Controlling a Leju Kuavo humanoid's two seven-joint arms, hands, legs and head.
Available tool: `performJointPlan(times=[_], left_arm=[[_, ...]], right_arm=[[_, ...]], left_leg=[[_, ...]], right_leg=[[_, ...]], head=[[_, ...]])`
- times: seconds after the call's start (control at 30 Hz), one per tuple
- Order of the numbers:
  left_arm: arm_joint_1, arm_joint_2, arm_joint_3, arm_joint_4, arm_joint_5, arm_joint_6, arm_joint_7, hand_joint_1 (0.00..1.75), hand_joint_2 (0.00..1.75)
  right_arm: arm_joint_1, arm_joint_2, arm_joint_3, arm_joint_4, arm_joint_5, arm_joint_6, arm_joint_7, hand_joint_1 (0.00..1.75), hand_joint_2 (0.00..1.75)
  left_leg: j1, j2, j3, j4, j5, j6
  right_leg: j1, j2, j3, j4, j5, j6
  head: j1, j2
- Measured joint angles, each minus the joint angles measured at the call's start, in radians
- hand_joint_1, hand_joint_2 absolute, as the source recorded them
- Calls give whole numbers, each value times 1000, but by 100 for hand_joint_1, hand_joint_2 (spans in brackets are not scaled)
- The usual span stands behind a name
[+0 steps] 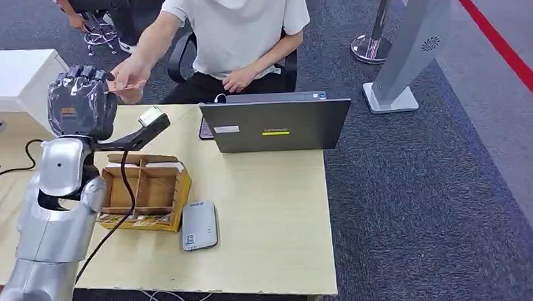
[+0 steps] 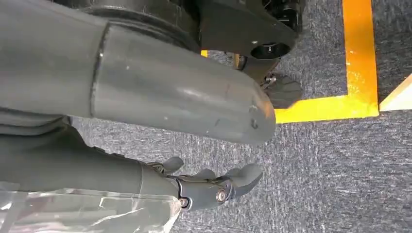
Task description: Pass the card to the sensor for recognition and then transmit it.
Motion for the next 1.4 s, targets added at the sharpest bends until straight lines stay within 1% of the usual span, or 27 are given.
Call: performJointPlan(times=[0.3,0.53,0.67,0.7,0.77,0.83,0.87,0.97,1.07,1.17,1.27,1.33,1.4], left_arm=[[-10,7,-19,16,1,0,1,175,175],[-10,8,-26,21,21,-5,-2,175,175],[-2,5,-27,22,54,32,-14,175,175],[11,0,-27,18,76,50,-33,175,175],[63,-15,-32,-23,112,76,-72,175,175],[139,-33,-55,-94,130,84,-111,175,175],[185,-40,-74,-131,131,88,-115,175,175],[314,-52,-140,-233,121,102,-111,175,175],[389,-54,-186,-298,116,108,-111,175,175],[447,-53,-220,-328,110,96,-130,175,175],[498,-49,-262,-334,94,82,-131,175,175],[515,-45,-278,-335,90,79,-128,175,175],[525,-41,-286,-334,89,56,-107,175,175]], right_arm=[[1,0,4,2,0,0,0,0,0],[1,0,4,2,3,-2,0,0,0],[1,0,6,2,5,-3,0,0,0],[1,0,6,2,2,-6,0,0,0],[3,2,6,2,-7,-15,1,0,0],[8,3,6,2,-16,-26,5,0,0],[10,3,5,2,-20,-26,8,0,0],[14,3,1,2,-28,-35,13,0,0],[18,3,-1,2,-33,-41,15,0,0],[18,3,-3,2,-36,-45,18,0,0],[19,3,-10,2,-36,-50,19,0,0],[19,3,-12,2,-36,-53,20,0,0],[19,3,-15,2,-36,-56,21,0,0]], left_leg=[[0,0,0,0,0,0],[0,0,0,0,0,0],[0,0,0,0,0,0],[0,0,0,0,0,0],[0,1,0,0,0,0],[0,0,0,0,0,0],[-1,1,0,0,-1,1],[-1,3,0,0,-3,1],[0,2,-1,0,-3,1],[0,2,0,0,-3,1],[0,2,0,0,-3,1],[0,2,0,0,-3,1],[0,1,0,0,-3,1]], right_leg=[[0,0,0,0,0,0],[0,0,0,0,0,0],[0,0,0,0,0,0],[0,0,0,0,0,0],[0,1,0,0,0,0],[0,1,0,0,0,0],[0,1,0,-1,0,0],[0,3,0,-1,-1,1],[0,1,0,-2,-1,2],[0,1,0,-2,-1,2],[0,1,0,-1,-1,1],[0,1,0,-1,-1,1],[0,1,1,-1,-1,1]], head=[[0,0],[0,0],[0,0],[0,0],[0,0],[0,0],[1,0],[0,0],[0,0],[0,0],[0,0],[0,0],[0,0]])
